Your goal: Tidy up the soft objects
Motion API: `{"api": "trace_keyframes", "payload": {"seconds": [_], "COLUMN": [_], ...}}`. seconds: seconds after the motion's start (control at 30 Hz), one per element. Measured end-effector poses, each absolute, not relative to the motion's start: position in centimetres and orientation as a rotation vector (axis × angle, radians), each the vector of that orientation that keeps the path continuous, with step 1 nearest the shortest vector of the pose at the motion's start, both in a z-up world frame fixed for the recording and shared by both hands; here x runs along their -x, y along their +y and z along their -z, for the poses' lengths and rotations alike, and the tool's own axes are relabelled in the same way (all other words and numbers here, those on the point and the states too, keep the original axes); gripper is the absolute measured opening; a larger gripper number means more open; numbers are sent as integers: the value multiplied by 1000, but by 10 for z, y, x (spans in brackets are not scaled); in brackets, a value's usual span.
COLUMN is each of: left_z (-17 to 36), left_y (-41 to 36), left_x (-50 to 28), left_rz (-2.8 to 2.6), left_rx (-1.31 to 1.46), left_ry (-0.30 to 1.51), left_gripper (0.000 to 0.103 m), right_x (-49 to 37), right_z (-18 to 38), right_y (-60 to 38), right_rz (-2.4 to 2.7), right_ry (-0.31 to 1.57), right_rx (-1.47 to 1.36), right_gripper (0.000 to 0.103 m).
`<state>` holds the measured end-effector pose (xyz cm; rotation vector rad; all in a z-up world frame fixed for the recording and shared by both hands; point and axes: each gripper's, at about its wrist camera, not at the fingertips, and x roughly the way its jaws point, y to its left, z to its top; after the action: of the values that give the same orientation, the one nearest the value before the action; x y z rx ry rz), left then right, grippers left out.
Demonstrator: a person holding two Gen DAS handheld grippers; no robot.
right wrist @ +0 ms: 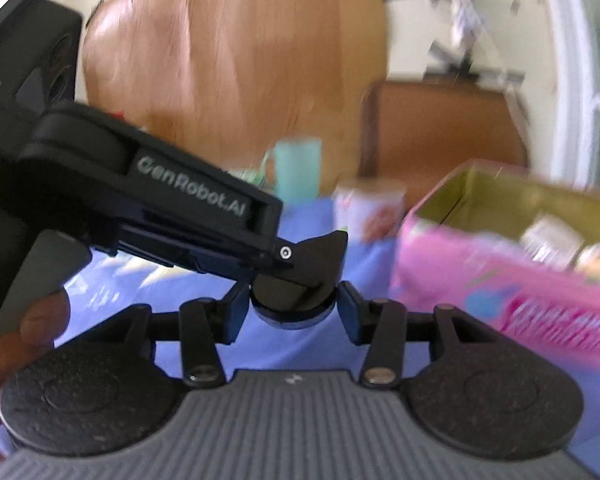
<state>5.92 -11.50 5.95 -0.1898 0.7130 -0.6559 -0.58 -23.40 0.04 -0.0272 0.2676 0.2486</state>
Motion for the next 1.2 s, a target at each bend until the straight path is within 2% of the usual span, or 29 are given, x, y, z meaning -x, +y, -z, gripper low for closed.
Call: {"api": "trace_keyframes", "payload": {"seconds": [0.2, 0.37, 0.47, 0.7, 0.9, 1.03, 1.17, 1.2], "left_z": [-92, -84, -76, -66, -53, -38, -30, -30], "left_y": [-183, -234, -237, -190, -117, -57, 6, 21], "left_x": [-75, -104, -110, -85, -57, -46, -41, -41], "left_rz": [741, 717, 656, 657, 552, 402, 253, 213], "left_rx": [90, 60, 61, 123, 150, 187, 253, 272], "left_ry": [619, 601, 621, 629, 608, 622, 620, 615], "left_gripper": [38, 38, 36, 36, 36, 36, 36, 39], "right_x": [-4, -48, -60, -33, -20, -33, -59, -68], "right_z": [-18, -13, -9, -5, -15, -14, -11, -10], "right_y": [-279, -318, -342, -350, -307, -265, -229, -221], "right_rz": [-110, 71, 155, 121, -6, -151, -341, -377], "right_ry": [170, 198, 233, 192, 171, 220, 346, 374], "right_rx": [25, 26, -34, -135, -103, -56, -92, -111], "right_gripper": [51, 52, 52, 51, 51, 51, 52, 52]}}
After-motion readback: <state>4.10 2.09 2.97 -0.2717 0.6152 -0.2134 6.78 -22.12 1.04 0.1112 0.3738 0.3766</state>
